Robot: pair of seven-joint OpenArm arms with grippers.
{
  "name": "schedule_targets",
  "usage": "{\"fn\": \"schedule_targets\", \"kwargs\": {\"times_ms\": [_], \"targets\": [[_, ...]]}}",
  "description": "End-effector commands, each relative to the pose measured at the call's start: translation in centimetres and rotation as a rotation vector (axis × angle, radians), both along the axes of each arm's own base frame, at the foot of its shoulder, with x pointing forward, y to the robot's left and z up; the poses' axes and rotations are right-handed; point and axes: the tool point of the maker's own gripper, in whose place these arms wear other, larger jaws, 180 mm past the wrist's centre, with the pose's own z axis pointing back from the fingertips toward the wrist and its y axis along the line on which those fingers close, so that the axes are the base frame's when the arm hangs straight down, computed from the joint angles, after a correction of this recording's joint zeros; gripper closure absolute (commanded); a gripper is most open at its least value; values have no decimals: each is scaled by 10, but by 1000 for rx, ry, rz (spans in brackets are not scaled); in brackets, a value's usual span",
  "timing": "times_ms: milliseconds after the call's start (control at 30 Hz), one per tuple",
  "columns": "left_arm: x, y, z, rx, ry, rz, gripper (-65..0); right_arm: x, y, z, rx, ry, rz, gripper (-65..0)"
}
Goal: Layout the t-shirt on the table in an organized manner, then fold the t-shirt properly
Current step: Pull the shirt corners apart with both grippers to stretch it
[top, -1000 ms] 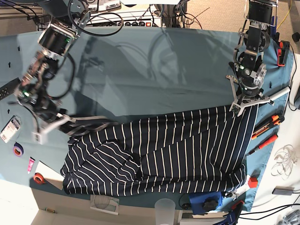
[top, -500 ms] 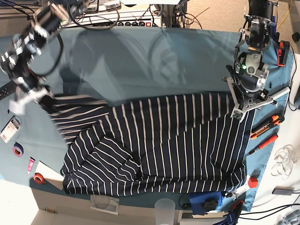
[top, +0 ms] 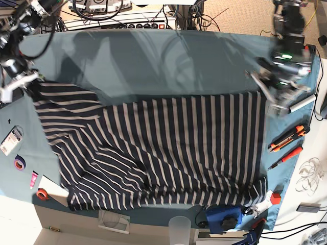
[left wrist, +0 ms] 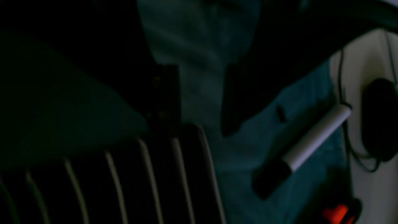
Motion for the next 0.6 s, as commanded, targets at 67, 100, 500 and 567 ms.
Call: {"fn": "schedule_targets", "kwargs": {"times_ms": [67,100,500,567], "targets": [[11,1,23,-130,-104,7,-227,-3,-12,14,-37,-23,-17,0],[11,-2,25,-185,-117,6,-227,-3,-13,15,-37,-24,-23,0],[12,-15,-3,-424,-126,84,-227,-4,-15,16,-39,-26,-30,0],[11,-5,-6,-347,-114,90,-227,-4,-15,16,-39,-26,-30,0]]}}
